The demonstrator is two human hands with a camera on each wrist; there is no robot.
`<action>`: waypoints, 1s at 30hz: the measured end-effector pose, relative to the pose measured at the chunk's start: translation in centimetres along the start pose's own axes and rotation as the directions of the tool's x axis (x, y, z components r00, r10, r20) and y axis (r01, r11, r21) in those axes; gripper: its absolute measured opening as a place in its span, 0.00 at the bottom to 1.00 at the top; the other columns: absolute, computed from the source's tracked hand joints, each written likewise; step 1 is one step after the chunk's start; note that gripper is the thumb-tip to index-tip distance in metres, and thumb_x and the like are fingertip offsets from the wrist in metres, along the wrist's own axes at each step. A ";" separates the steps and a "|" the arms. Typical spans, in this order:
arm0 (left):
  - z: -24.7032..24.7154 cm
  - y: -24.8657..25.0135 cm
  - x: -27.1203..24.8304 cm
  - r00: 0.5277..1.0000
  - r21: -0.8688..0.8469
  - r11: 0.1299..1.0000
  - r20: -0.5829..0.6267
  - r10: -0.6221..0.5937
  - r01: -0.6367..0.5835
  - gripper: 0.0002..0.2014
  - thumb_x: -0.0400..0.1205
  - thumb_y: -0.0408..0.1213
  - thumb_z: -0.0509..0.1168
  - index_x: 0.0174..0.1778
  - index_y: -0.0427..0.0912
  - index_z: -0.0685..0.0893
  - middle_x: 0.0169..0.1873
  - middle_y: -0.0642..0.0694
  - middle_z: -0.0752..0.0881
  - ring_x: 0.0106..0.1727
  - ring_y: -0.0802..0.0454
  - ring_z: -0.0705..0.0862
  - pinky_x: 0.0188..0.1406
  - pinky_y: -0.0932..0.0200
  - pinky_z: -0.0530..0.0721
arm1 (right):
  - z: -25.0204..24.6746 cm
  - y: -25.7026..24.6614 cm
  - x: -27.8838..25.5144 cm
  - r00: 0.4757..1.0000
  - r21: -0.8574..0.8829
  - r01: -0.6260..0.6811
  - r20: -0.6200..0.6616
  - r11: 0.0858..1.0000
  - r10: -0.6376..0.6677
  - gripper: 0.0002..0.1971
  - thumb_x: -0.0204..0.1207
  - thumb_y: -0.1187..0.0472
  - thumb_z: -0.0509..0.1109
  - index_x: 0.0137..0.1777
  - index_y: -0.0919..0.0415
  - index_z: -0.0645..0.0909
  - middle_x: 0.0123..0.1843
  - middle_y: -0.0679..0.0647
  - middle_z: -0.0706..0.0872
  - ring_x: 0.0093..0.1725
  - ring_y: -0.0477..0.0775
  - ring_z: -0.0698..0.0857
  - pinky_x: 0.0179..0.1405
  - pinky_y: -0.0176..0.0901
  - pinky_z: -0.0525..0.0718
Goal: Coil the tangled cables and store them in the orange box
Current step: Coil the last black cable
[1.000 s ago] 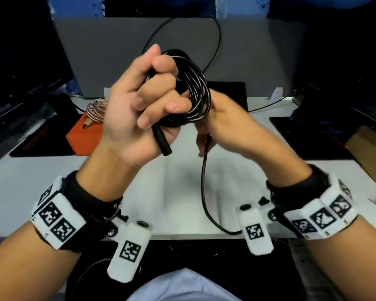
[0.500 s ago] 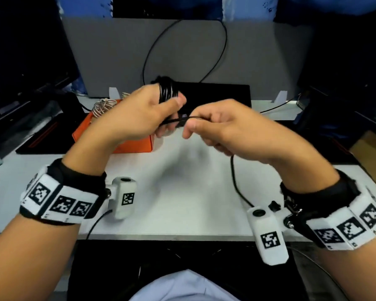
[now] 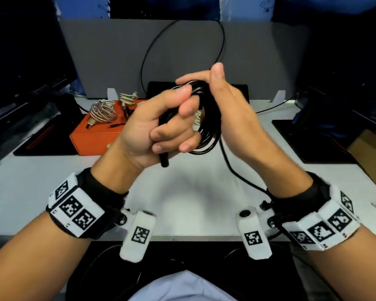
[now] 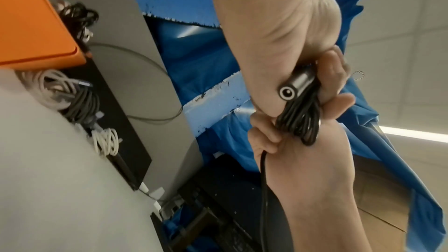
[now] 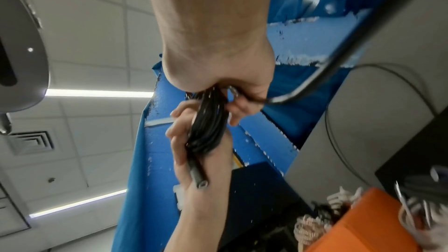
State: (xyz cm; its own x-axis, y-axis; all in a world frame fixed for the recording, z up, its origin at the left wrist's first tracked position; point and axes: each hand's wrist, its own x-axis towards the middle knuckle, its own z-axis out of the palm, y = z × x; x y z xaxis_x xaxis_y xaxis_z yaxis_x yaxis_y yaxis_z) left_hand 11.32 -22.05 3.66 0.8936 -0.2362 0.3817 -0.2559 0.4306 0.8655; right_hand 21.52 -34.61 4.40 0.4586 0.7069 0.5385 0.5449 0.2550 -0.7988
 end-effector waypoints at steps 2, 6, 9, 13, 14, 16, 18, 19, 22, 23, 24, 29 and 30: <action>0.3 -0.5 0.3 1.000 -0.124 0.992 -0.005 0.026 -0.026 0.16 0.89 0.41 0.60 0.38 0.39 0.82 0.13 0.53 0.66 0.11 0.52 0.66 0.30 0.60 0.81 | 0.8 0.0 -0.3 0.998 0.011 0.006 -0.061 1.000 -0.006 0.33 0.91 0.41 0.49 0.53 0.71 0.83 0.46 0.65 0.88 0.52 0.64 0.88 0.55 0.63 0.86; 0.6 -0.6 0.2 0.999 -0.086 0.996 0.033 -0.005 0.008 0.18 0.90 0.42 0.57 0.36 0.41 0.82 0.11 0.52 0.72 0.16 0.54 0.81 0.43 0.57 0.85 | 1.1 0.2 -0.5 0.991 -0.038 0.047 -0.121 0.998 -0.051 0.36 0.85 0.35 0.53 0.45 0.75 0.74 0.39 0.75 0.78 0.37 0.76 0.80 0.29 0.71 0.77; 1.1 -0.2 0.0 0.999 -0.094 0.995 0.039 -0.014 0.018 0.18 0.90 0.41 0.58 0.35 0.41 0.81 0.12 0.52 0.70 0.19 0.54 0.83 0.47 0.56 0.85 | 1.0 -0.4 -0.6 0.993 -0.010 0.030 -0.112 0.999 -0.031 0.38 0.87 0.35 0.51 0.44 0.76 0.73 0.37 0.75 0.78 0.33 0.73 0.78 0.27 0.65 0.77; 2.1 0.9 0.1 0.987 -0.239 0.959 -0.093 0.135 -0.154 0.18 0.90 0.40 0.55 0.39 0.35 0.82 0.13 0.46 0.79 0.20 0.48 0.84 0.51 0.53 0.87 | 0.9 -1.0 -0.3 0.970 0.167 -0.228 -0.050 0.959 0.239 0.37 0.92 0.37 0.45 0.35 0.65 0.79 0.24 0.59 0.76 0.19 0.49 0.70 0.21 0.38 0.67; 2.0 1.4 0.2 0.972 -0.302 0.927 -0.144 0.186 -0.222 0.19 0.91 0.39 0.54 0.44 0.30 0.82 0.15 0.44 0.80 0.21 0.46 0.84 0.51 0.51 0.88 | 0.9 -0.8 -0.3 0.958 0.192 -0.282 0.001 0.940 0.287 0.35 0.92 0.37 0.46 0.33 0.60 0.78 0.24 0.58 0.73 0.18 0.50 0.65 0.21 0.36 0.63; 1.8 2.5 0.2 0.927 -0.348 0.869 -0.260 0.271 -0.351 0.19 0.92 0.39 0.52 0.57 0.25 0.80 0.17 0.42 0.80 0.22 0.45 0.85 0.50 0.50 0.88 | 1.1 0.0 -0.4 0.943 0.118 -0.314 0.158 0.942 0.294 0.28 0.94 0.43 0.49 0.41 0.61 0.78 0.28 0.60 0.75 0.17 0.51 0.61 0.23 0.37 0.60; 1.0 3.3 0.0 0.813 -0.113 0.879 -0.450 0.370 -0.463 0.20 0.94 0.40 0.51 0.66 0.26 0.77 0.22 0.47 0.82 0.25 0.52 0.85 0.48 0.55 0.87 | 1.4 0.8 -0.8 0.893 -0.037 -0.263 0.369 0.964 0.258 0.18 0.95 0.52 0.54 0.57 0.65 0.79 0.28 0.54 0.74 0.18 0.47 0.64 0.21 0.36 0.62; 0.5 3.6 -0.1 0.726 0.088 0.884 -0.535 0.431 -0.460 0.20 0.94 0.40 0.51 0.69 0.27 0.77 0.26 0.50 0.83 0.26 0.56 0.84 0.48 0.57 0.86 | 1.5 1.1 -1.0 0.850 -0.106 -0.229 0.461 0.967 0.252 0.16 0.94 0.54 0.56 0.61 0.67 0.78 0.28 0.49 0.72 0.20 0.44 0.65 0.19 0.36 0.62; -0.7 3.7 -0.1 0.567 0.641 0.744 -0.546 0.616 -0.191 0.18 0.94 0.40 0.55 0.68 0.30 0.81 0.36 0.49 0.91 0.31 0.53 0.87 0.48 0.57 0.85 | 1.1 1.2 -0.9 0.831 -0.248 -0.070 0.521 0.966 0.194 0.13 0.92 0.56 0.63 0.59 0.66 0.83 0.29 0.42 0.71 0.30 0.44 0.70 0.29 0.41 0.71; -0.9 3.6 0.0 0.578 0.736 0.674 -0.524 0.626 -0.064 0.17 0.93 0.40 0.56 0.67 0.32 0.83 0.37 0.47 0.92 0.31 0.50 0.89 0.45 0.57 0.85 | 0.8 1.0 -0.7 0.859 -0.277 -0.028 0.484 0.961 0.164 0.13 0.91 0.56 0.65 0.57 0.66 0.85 0.31 0.44 0.73 0.32 0.45 0.71 0.32 0.43 0.72; -1.1 3.4 0.1 0.609 0.785 0.617 -0.513 0.604 0.049 0.16 0.93 0.40 0.57 0.65 0.33 0.84 0.39 0.45 0.94 0.31 0.48 0.90 0.42 0.57 0.85 | 0.4 0.8 -0.4 0.884 -0.294 -0.008 0.444 0.956 0.144 0.13 0.90 0.56 0.66 0.55 0.67 0.86 0.31 0.46 0.74 0.32 0.45 0.72 0.33 0.44 0.72; -0.6 2.0 -0.1 0.789 0.876 0.330 -0.468 0.399 0.353 0.21 0.91 0.47 0.60 0.44 0.32 0.87 0.28 0.43 0.90 0.23 0.44 0.85 0.31 0.55 0.83 | -2.7 -0.6 0.4 0.953 -0.256 0.034 0.300 0.966 0.046 0.08 0.86 0.64 0.72 0.47 0.67 0.86 0.25 0.37 0.82 0.26 0.36 0.78 0.34 0.27 0.73; -0.4 1.8 -0.1 0.836 0.885 0.315 -0.440 0.328 0.342 0.25 0.93 0.47 0.58 0.37 0.32 0.84 0.24 0.43 0.88 0.22 0.42 0.83 0.31 0.55 0.81 | -3.2 -0.9 0.4 0.964 -0.229 0.045 0.267 0.972 0.018 0.07 0.85 0.63 0.73 0.46 0.66 0.85 0.25 0.42 0.83 0.26 0.38 0.77 0.33 0.33 0.74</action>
State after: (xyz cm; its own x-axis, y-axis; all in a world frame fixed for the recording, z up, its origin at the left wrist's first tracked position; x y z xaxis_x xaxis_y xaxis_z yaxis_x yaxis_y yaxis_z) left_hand 10.89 -20.90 5.05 0.8252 0.3275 0.4602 -0.1011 -0.7160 0.6907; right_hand 23.51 -36.64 6.19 0.2647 0.8617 0.4328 0.7110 0.1288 -0.6913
